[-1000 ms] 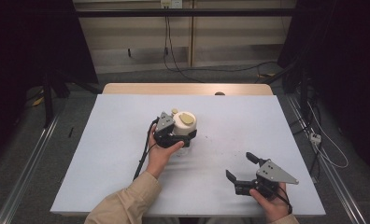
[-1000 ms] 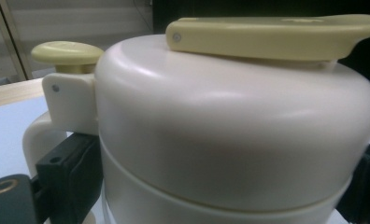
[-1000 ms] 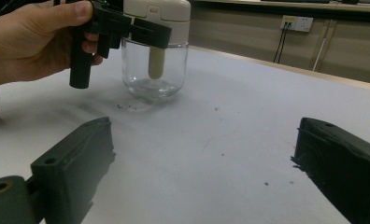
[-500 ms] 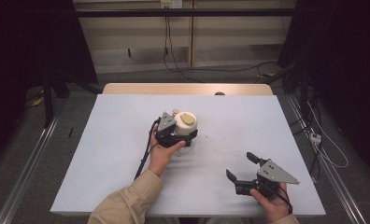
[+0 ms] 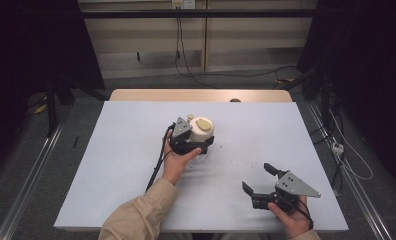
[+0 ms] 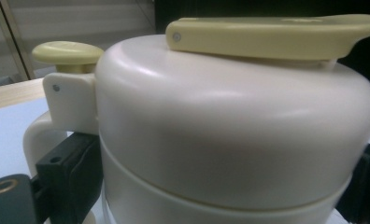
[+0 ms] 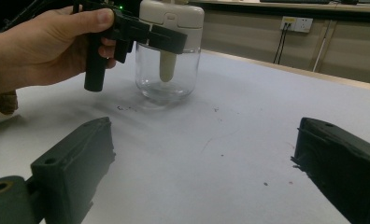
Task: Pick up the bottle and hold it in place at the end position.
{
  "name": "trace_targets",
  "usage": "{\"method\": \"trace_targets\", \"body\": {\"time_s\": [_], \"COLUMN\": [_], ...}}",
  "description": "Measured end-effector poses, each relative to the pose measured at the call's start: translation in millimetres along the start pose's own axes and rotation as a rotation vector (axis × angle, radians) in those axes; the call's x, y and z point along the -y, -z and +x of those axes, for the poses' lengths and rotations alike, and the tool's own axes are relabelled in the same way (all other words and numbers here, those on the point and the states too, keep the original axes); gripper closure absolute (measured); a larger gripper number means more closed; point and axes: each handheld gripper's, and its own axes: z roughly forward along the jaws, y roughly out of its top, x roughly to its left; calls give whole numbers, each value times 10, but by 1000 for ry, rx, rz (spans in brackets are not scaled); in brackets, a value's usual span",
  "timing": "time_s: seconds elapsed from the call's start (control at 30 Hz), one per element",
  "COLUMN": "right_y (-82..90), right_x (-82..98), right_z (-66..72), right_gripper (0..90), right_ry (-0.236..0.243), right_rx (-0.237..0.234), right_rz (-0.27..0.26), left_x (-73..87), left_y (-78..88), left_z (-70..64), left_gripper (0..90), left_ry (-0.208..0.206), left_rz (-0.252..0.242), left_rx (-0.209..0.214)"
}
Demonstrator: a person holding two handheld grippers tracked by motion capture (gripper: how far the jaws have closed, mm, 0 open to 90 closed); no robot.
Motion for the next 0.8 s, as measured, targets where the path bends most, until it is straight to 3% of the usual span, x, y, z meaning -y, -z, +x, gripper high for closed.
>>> {"method": "trace_targets", "body": {"time_s": [0.8], "right_y": [0], "right_x": [-2], "right_z": [3], "right_gripper": [43], "right_ry": [-3], "right_rx": [-3], "right_rz": [-3], "left_x": [-24], "left_y": [-134], "left_z": [-34], "left_gripper": [65], "left_ry": [-37], "left_rz": [3], "left_rx": [-7]}}
